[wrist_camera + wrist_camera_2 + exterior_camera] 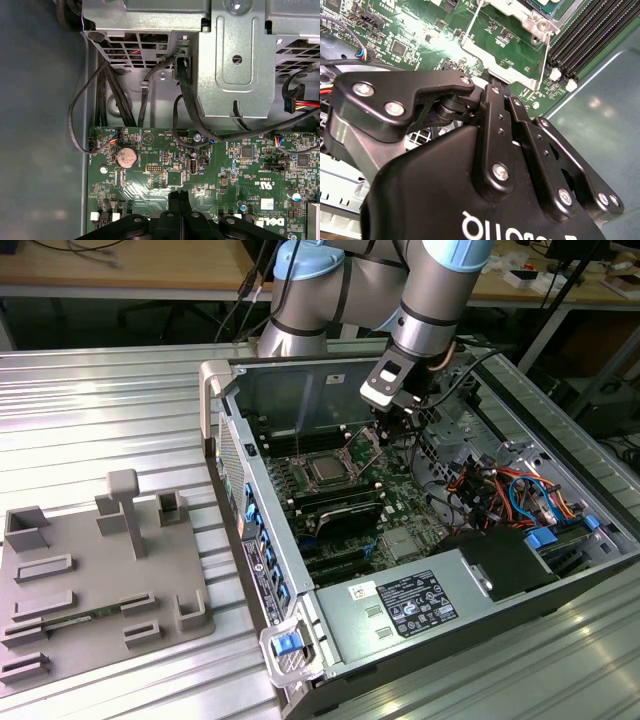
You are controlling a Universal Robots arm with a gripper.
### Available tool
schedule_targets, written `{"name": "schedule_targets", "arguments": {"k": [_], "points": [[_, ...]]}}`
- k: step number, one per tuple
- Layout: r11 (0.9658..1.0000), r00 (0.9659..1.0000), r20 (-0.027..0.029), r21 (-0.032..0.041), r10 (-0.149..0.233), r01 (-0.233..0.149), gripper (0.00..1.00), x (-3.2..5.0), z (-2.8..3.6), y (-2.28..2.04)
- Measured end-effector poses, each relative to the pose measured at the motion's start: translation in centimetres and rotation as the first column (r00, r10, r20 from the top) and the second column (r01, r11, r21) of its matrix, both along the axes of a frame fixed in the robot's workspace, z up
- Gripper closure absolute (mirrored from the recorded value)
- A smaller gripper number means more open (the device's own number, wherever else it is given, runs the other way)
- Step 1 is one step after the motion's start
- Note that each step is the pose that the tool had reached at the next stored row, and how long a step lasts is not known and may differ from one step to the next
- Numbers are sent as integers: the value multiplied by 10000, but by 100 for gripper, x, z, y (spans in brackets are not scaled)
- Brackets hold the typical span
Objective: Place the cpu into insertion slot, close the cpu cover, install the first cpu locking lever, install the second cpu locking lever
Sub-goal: 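Close the cpu cover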
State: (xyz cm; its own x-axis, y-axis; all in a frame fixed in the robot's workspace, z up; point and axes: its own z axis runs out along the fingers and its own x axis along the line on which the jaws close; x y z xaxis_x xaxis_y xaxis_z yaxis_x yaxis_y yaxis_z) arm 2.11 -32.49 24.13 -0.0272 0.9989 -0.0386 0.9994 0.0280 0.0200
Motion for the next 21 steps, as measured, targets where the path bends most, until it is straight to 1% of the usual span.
{"name": "schedule_targets", "arguments": {"k": [2, 6, 21], "points": [[10000, 10000, 0, 0, 1, -1, 89, -13, 0, 0], [10000, 10000, -1, 0, 1, -1, 89, -85, 0, 0], [10000, 10000, 0, 0, 2, -2, 89, -253, 0, 0]]}}
